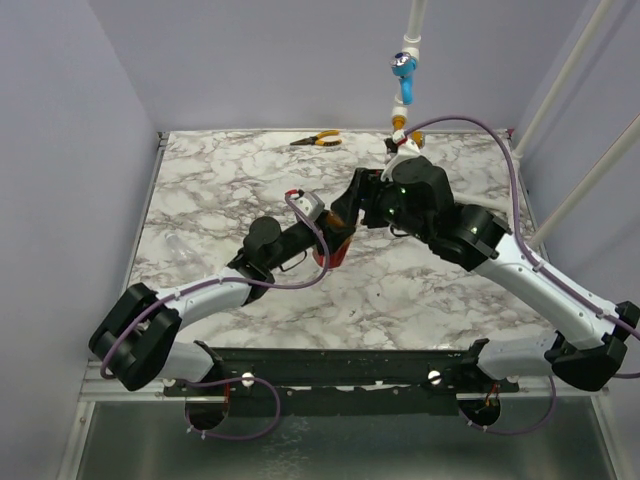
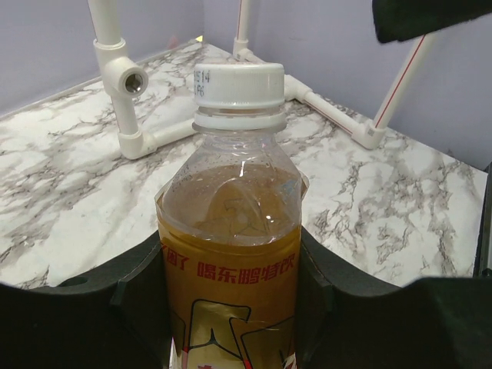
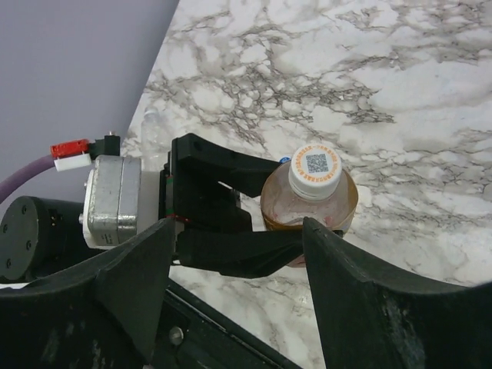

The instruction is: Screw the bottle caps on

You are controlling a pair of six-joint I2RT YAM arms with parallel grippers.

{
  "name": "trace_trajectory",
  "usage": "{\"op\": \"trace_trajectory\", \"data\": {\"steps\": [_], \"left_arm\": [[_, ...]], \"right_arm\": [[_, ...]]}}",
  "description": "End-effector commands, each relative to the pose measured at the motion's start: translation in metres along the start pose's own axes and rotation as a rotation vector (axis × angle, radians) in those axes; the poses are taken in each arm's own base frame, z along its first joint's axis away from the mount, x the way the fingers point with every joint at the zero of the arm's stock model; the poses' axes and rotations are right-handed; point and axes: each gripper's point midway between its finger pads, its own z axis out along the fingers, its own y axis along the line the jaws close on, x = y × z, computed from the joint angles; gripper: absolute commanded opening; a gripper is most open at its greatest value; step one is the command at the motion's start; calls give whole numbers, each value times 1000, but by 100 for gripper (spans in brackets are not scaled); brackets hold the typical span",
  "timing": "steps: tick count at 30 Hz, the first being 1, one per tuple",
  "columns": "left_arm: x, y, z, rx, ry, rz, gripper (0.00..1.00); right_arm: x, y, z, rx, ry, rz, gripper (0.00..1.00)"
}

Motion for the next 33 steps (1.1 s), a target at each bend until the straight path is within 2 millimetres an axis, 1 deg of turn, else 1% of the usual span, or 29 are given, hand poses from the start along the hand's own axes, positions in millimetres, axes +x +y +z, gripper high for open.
{"op": "trace_trajectory", "data": {"steps": [1, 3, 5, 6, 8, 11, 14, 15, 17, 19, 23, 25, 28, 30, 33], "left_arm": [[-19, -4, -2, 13, -26, 14, 23], [-25, -7, -5, 20, -28, 16, 23], [-25, -9, -9, 27, -19, 18, 23], [-25, -11, -10, 33, -15, 19, 23], [-23, -14, -13, 44, -5, 16, 23], [-25, -19, -16, 66, -1, 14, 23], [-27, -23, -17, 88, 6, 11, 23], [-27, -24, -17, 95, 8, 10, 23], [-27, -26, -16, 107, 10, 8, 23], [-30, -29, -16, 123, 6, 5, 23], [-40, -36, -17, 153, -7, 4, 23], [-44, -40, -17, 174, -7, 7, 23], [-45, -46, -17, 211, 4, 1, 23], [-45, -49, -17, 227, 6, -1, 23], [-45, -53, -18, 249, 9, -6, 23]], "right_arm": [[-3, -14, 0, 73, 9, -25, 73], [-5, -29, 12, 110, 32, -25, 73], [-13, -38, 18, 101, 28, -21, 73], [-18, -39, 20, 85, 13, -28, 73], [-23, -31, 22, 32, -1, -62, 73], [-25, -17, 25, -48, 4, -107, 71], [-23, -6, 22, -116, 6, -128, 70], [-20, -1, 21, -147, 21, -132, 69], [-14, 1, 20, -173, 38, -139, 67], [-10, -4, 19, -156, 47, -146, 65], [-2, -20, 8, -119, 42, -176, 63], [1, -19, 2, -143, 42, -186, 62], [6, -8, -7, -226, 51, -202, 62], [6, -4, -11, -256, 46, -201, 62], [2, -1, -15, -268, 32, -199, 62]]}}
